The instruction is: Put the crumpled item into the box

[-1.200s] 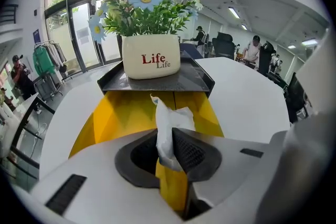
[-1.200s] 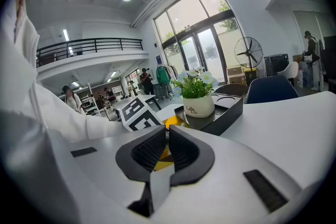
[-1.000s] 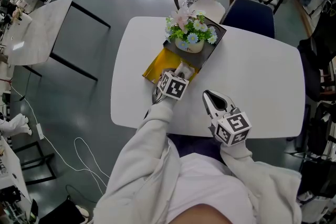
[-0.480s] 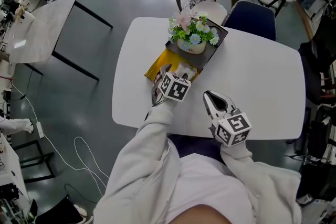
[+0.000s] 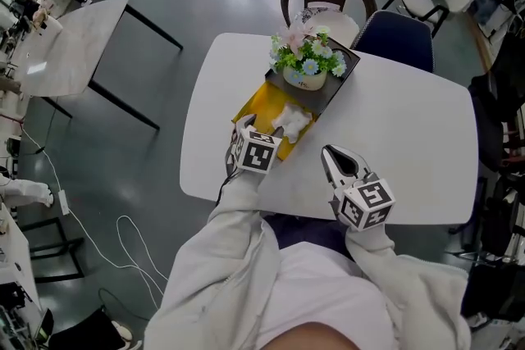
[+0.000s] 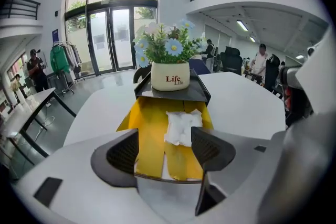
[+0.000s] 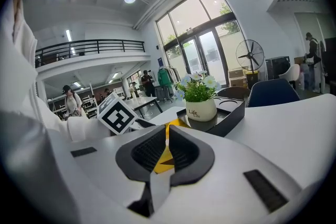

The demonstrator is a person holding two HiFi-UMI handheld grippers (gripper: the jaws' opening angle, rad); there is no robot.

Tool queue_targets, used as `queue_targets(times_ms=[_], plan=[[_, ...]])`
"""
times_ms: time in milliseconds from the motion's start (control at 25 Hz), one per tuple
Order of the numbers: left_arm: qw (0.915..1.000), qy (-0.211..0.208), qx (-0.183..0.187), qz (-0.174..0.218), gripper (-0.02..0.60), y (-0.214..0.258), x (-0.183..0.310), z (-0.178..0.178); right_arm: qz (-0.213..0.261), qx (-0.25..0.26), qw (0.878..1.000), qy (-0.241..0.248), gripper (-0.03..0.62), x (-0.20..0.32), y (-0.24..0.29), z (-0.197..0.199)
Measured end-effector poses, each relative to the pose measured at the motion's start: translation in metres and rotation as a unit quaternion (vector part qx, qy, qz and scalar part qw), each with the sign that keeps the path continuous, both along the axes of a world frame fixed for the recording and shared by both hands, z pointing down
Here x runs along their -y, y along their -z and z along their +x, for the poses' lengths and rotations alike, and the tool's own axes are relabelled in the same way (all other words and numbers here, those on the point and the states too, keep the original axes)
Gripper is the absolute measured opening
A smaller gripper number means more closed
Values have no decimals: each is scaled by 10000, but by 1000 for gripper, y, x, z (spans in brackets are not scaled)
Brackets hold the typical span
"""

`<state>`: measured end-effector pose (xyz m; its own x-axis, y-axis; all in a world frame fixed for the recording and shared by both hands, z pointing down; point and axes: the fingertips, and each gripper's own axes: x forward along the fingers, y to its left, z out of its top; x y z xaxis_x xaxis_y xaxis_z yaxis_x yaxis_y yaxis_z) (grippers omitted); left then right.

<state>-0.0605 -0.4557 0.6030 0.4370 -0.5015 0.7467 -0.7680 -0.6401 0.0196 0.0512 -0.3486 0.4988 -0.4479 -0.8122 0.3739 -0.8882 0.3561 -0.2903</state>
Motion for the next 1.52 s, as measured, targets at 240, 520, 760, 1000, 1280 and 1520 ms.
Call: queue_targets(times_ms=[240, 520, 760, 1000, 1280, 1520], plan=[[9963, 100, -846, 115, 318, 29, -14, -8, 91, -6, 10000, -4, 41, 1, 3, -5], [9853, -87, -1642, 469, 316, 77, -34, -17, 173, -1, 9998, -67, 41, 3, 7, -7], [9684, -192, -2291, 968, 274, 125, -51, -18, 300, -73, 9994, -174, 41, 6, 15, 0], [9468, -384, -2726, 1666, 148, 173, -65, -16, 582, -155, 9981, -149, 41, 9, 36, 5], [9361, -544, -2824, 2025, 18, 190, -72, -10, 871, -162, 9957, -262, 41, 9, 57, 15], [9378, -466, -2875, 1891, 15, 172, -72, -1, 954, -187, 9948, -310, 38, 8, 64, 22]])
